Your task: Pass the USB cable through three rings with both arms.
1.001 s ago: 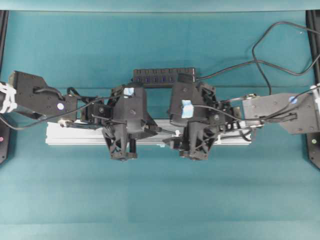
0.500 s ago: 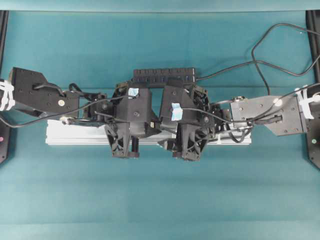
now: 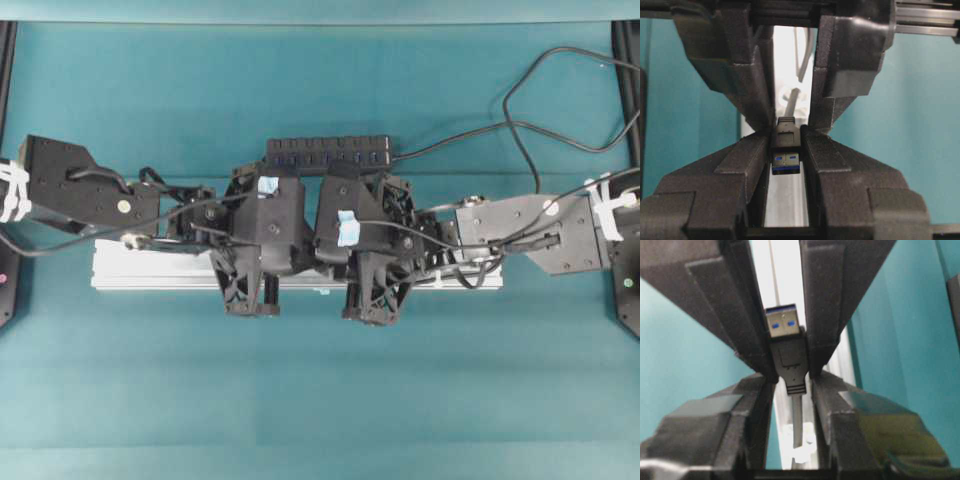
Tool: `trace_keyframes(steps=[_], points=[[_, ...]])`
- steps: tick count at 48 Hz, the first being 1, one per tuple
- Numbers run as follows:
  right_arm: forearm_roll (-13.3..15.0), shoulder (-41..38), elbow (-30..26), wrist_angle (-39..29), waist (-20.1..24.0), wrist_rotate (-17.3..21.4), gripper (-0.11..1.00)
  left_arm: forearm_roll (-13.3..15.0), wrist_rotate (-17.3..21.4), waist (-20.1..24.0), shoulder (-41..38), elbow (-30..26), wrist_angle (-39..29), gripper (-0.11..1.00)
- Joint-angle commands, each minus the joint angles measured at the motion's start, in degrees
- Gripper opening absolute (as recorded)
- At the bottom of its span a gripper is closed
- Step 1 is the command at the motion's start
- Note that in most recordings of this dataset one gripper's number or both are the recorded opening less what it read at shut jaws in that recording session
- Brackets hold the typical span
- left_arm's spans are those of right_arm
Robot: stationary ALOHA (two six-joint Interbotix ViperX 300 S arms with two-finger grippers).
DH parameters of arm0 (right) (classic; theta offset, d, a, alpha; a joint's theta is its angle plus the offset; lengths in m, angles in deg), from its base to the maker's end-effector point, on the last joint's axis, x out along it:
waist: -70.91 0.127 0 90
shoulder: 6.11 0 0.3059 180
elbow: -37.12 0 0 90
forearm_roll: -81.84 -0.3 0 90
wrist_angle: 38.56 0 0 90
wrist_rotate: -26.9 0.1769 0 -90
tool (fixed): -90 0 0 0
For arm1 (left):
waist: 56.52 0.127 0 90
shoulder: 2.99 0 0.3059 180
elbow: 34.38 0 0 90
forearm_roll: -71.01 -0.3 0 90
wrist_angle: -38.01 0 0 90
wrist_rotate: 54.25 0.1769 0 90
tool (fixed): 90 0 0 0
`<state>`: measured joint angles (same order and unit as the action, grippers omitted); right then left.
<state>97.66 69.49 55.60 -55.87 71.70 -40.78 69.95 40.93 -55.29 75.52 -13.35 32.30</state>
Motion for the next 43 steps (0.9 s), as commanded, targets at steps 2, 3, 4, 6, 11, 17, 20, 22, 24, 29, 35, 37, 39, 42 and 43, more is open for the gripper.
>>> trace_keyframes(steps=[2, 3, 4, 6, 11, 17, 20, 22, 24, 29, 35, 37, 39, 42, 43], points=[[0.18, 0.35, -0.88, 0.44, -0.26, -0.53, -0.01, -0.18, 0.00, -0.44, 0.88, -0.35, 0.26, 0.23], [0.18, 0.35, -0.88, 0.44, -0.35, -0.44, -0.02, -0.09, 0.09, -0.44, 0.88, -0.35, 0.26, 0.23], [0.18, 0.35, -0.88, 0.44, -0.26, -0.44, -0.02, -0.09, 0.00, -0.44, 0.88, -0.26, 0.26, 0.23], [0.18, 0.35, -0.88, 0.44, -0.26, -0.53, -0.02, -0.09, -0.09, -0.44, 0.88, -0.09, 0.26, 0.23], [0.26, 0.35, -0.88, 0.26, -0.26, -0.53, -0.03, -0.09, -0.70, -0.35, 0.97, 0.35, 0.18, 0.23], [0.53, 0.35, -0.88, -0.26, -0.26, -0.53, -0.04, -0.09, -0.88, -0.44, 1.58, 1.23, 0.00, 0.23], [0.62, 0.35, -0.88, -0.79, -0.26, -0.79, -0.06, -0.09, -0.88, -0.44, 2.11, 1.49, 0.00, 0.23], [0.62, 0.35, -0.88, -1.14, -0.26, -1.23, -0.08, -0.18, -0.97, -0.35, 2.46, 1.76, 0.00, 0.23], [0.62, 0.35, -0.88, -1.49, -0.26, -1.58, -0.09, -0.09, -0.88, -0.44, 2.72, 1.93, 0.00, 0.23], [0.62, 0.35, -0.88, -1.93, -0.26, -1.93, -0.09, -0.09, -0.88, -0.44, 3.34, 2.37, 0.00, 0.39], [0.62, 0.35, -0.88, -1.76, -0.26, -1.85, -0.09, -0.09, -0.88, -0.44, 3.60, 2.55, 0.00, 0.66], [0.62, 0.35, -0.88, -1.67, -0.26, -1.85, -0.09, -0.09, -0.88, -0.44, 3.60, 2.64, 0.00, 0.71], [0.62, 0.35, -0.97, -1.67, -0.26, -1.85, -0.09, -0.09, -0.88, -0.44, 3.69, 2.64, 0.00, 0.72], [0.70, 0.35, -0.97, -1.76, -0.26, -1.85, -0.09, -0.09, -0.88, -0.35, 3.69, 2.72, 0.00, 0.70], [0.62, 0.35, -1.05, -1.76, -0.26, -1.85, -0.09, -0.09, -0.88, -0.44, 3.69, 2.72, 0.00, 0.69]])
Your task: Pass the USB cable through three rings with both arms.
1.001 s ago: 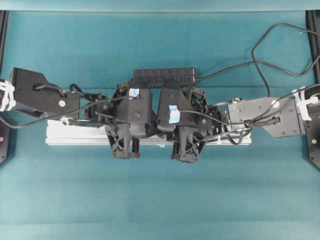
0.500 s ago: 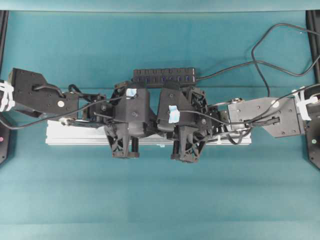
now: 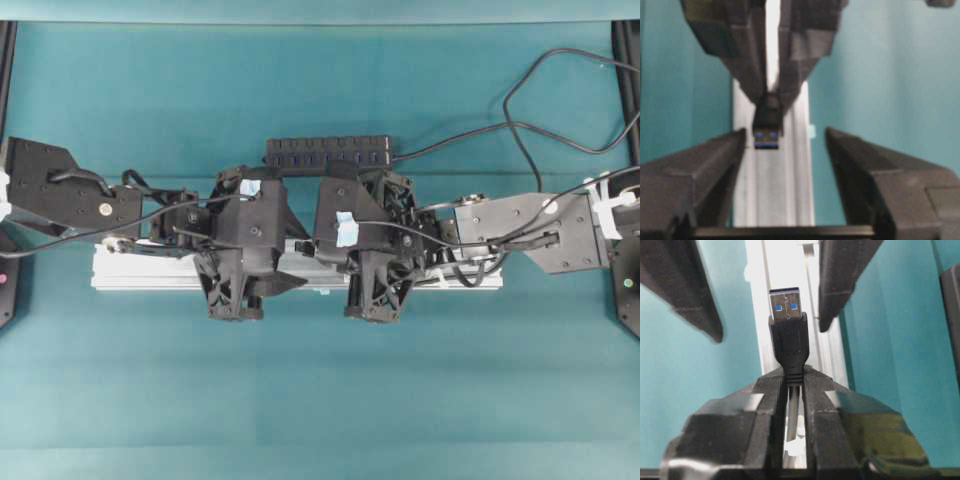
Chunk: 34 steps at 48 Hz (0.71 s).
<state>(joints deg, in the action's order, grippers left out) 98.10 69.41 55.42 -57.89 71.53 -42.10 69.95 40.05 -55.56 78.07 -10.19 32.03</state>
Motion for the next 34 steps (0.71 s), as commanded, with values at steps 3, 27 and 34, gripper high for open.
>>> trace_keyframes(steps=[3, 27, 34], points=[[0.26, 0.26, -1.05, 0.09, -0.09, -0.53, -0.09, -0.09, 0.00, -0.18, 1.41, -0.26, 0.09, 0.68], [0.09, -7.12, -10.99, -9.67, -0.53, -2.99, -0.09, -0.09, -0.18, 0.35, 20.13, 8.35, -8.79, 0.67], [-0.26, -10.55, -14.50, -13.89, -1.14, -4.04, -0.09, -0.18, -1.76, 0.70, 25.49, 11.95, -9.14, 0.67]])
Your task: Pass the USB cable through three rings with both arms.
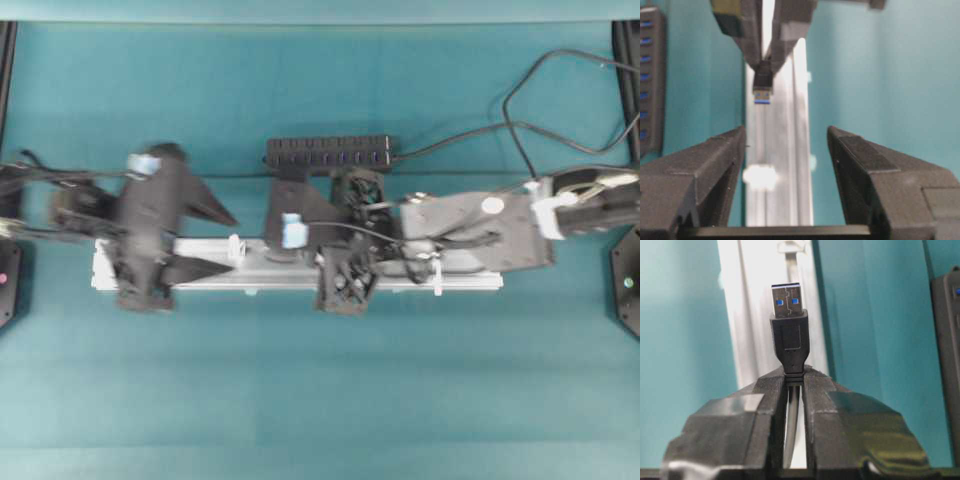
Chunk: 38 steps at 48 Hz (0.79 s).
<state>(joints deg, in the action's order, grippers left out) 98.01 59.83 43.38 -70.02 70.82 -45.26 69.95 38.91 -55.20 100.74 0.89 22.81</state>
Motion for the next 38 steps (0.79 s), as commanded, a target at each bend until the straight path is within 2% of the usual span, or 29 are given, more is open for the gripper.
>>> trace_keyframes(steps=[1, 9, 21, 38], points=[[-0.18, -1.49, -2.99, -2.37, -0.62, -1.05, -0.09, -0.09, -1.05, 0.35, 3.43, 1.23, 0.09, 0.67], [-0.62, -5.19, -7.91, -6.77, -1.23, -1.23, -0.09, -0.09, -4.13, 0.53, 6.50, 3.69, -0.18, 0.67], [-2.29, -9.23, -14.85, -13.80, -1.58, -1.67, -0.09, -0.09, -4.22, 0.88, 7.38, 4.31, -1.58, 0.67], [-8.61, -12.22, -17.05, -14.59, -0.88, -9.67, -0.09, -0.09, -4.48, 1.41, 7.29, 4.83, -1.67, 0.67]])
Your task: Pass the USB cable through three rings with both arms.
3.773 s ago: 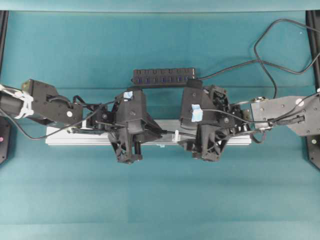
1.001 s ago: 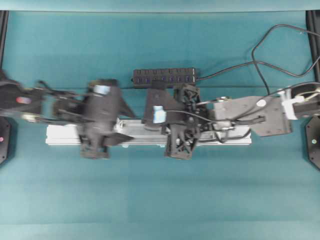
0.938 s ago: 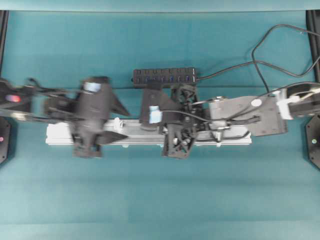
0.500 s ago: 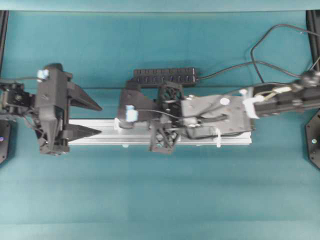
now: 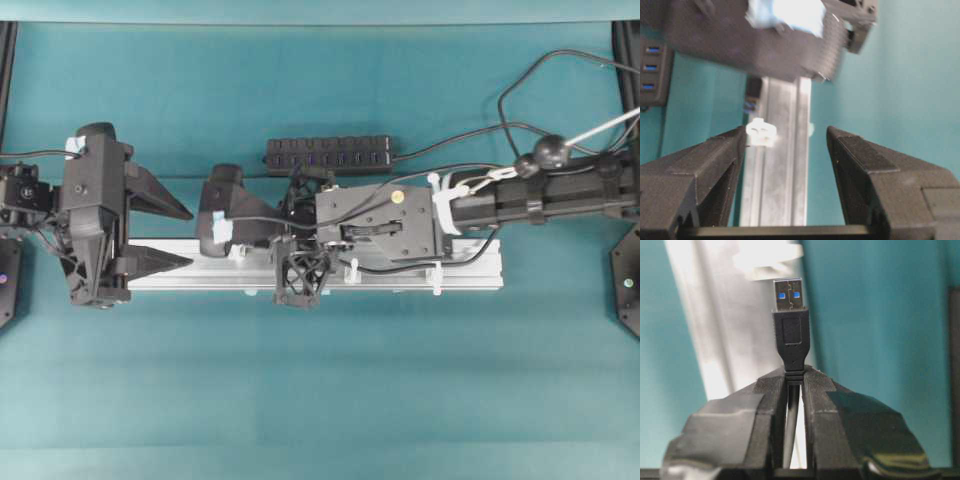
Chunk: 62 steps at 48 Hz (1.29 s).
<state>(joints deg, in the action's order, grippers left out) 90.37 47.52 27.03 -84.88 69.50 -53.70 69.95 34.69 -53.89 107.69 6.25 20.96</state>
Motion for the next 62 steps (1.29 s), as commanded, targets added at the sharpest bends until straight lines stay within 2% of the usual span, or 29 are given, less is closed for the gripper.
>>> trace_keyframes(steps=[1, 16, 26, 42, 53, 62], points=[[-1.05, 0.00, -0.70, 0.44, 0.44, -1.32, -0.09, -0.18, -0.26, 0.09, 0.44, -0.53, 0.18, 0.67], [-1.14, -0.26, -0.79, 2.72, -0.26, -1.14, -0.09, -0.09, -0.35, 0.00, 0.70, -0.09, -0.09, 0.67], [-1.14, -0.44, -0.79, 4.04, -0.97, -1.23, -0.09, -0.09, -0.62, 0.00, 3.69, 1.05, -3.87, 0.67], [-1.49, -1.14, -0.79, 7.65, -1.05, -1.41, -0.09, -0.18, -0.97, 0.09, 7.38, 2.90, -5.19, 0.67], [-1.49, -1.14, -0.79, 12.04, -1.05, -1.58, -0.09, -0.09, -1.05, 0.18, 6.33, 5.98, -3.96, 0.67], [-1.49, -1.14, -0.79, 12.83, -0.97, -1.58, -0.09, -0.18, -1.05, 1.32, 5.98, 6.59, -2.02, 0.67]])
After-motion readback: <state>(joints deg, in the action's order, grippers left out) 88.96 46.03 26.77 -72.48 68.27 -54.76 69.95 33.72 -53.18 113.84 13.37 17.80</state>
